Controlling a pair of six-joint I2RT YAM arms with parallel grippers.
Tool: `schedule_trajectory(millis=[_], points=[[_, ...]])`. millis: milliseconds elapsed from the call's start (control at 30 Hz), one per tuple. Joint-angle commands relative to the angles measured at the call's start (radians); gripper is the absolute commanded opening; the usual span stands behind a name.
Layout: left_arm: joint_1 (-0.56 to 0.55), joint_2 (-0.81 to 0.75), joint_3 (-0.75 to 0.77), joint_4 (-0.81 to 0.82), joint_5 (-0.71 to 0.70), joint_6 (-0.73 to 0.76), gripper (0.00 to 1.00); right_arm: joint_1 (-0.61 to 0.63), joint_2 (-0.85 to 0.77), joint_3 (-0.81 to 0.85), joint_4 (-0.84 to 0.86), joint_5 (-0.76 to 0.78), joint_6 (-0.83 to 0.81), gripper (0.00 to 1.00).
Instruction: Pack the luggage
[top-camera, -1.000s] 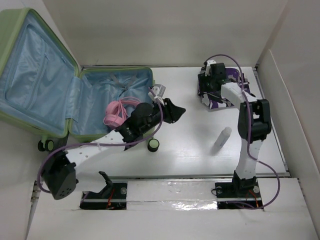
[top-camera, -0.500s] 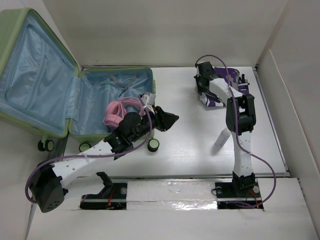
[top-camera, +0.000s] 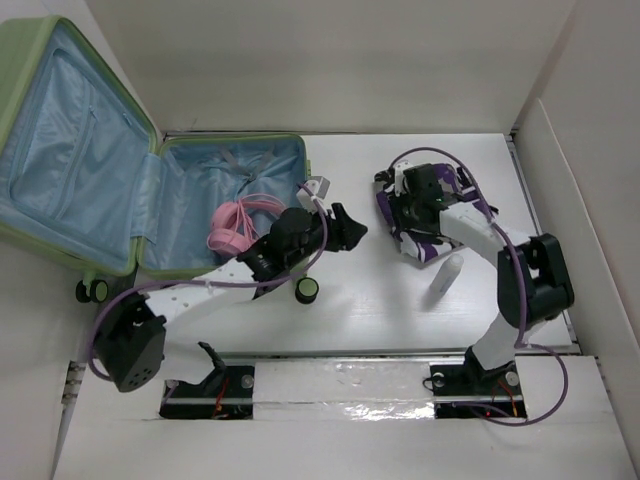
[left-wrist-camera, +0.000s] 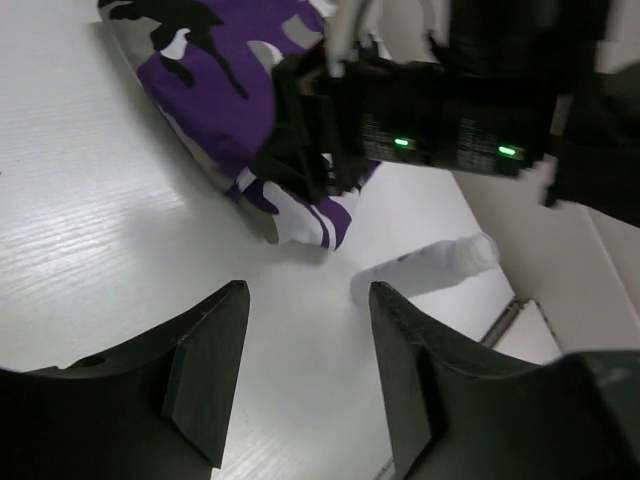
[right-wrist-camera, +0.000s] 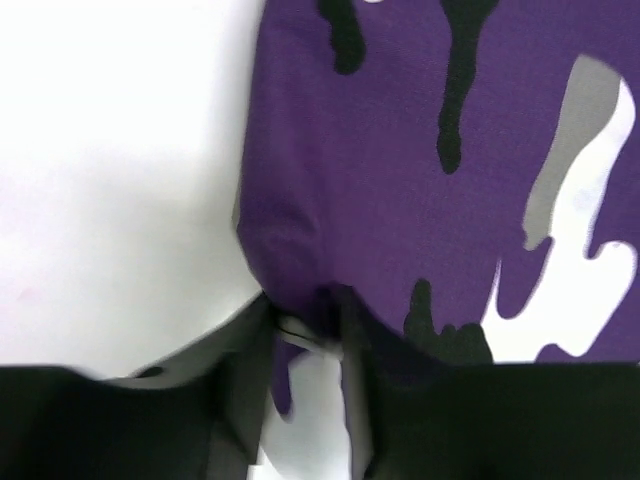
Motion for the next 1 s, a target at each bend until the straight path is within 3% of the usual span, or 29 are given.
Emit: schedule_trajectory(millis=[0, 33, 133, 333, 400, 433, 500, 600, 633, 733, 967], points=[[0.010, 0.084, 0.079, 0.012, -0.048, -0.051, 0.48, 0.012, -0.131, -0.057, 0.106, -0.069, 0.012, 0.49], [0.010, 0.111, 0.093, 0.009, -0.049, -0.055, 0.53, 0.012, -0.165, -0.077, 0.128, -0.101, 0.018, 0.64], [0.010, 0.236, 0.171, -0.005, -0.057, -0.083, 0.61, 0.002, -0.289, -0.133, 0.139, -0.124, 0.032, 0.80], [-0.010, 0.476, 0.339, -0.027, -0.166, -0.134, 0.78, -0.067, -0.562, -0.219, 0.109, -0.078, 0.046, 0.76], [-0.010, 0.577, 0.437, -0.049, -0.192, -0.150, 0.79, -0.087, -0.642, -0.247, 0.111, -0.048, 0.073, 0.65], [-0.010, 0.611, 0.470, -0.078, -0.193, -0.160, 0.79, -0.101, -0.727, -0.285, 0.135, -0.043, 0.087, 0.49], [-0.010, 0.717, 0.579, -0.107, -0.196, -0.175, 0.79, -0.110, -0.808, -0.333, 0.190, -0.076, 0.099, 0.42], [0.013, 0.850, 0.711, -0.164, -0.183, -0.210, 0.81, -0.110, -0.907, -0.361, 0.211, -0.162, 0.099, 0.50], [0.013, 0.878, 0.742, -0.200, -0.186, -0.218, 0.81, -0.110, -0.920, -0.359, 0.194, -0.187, 0.099, 0.62], [0.033, 0.992, 0.892, -0.300, -0.181, -0.221, 0.81, -0.110, -0.964, -0.348, 0.166, -0.219, 0.095, 0.77], [0.033, 1.138, 1.060, -0.377, -0.163, -0.243, 0.76, -0.092, -1.020, -0.373, 0.204, -0.271, 0.099, 0.79]])
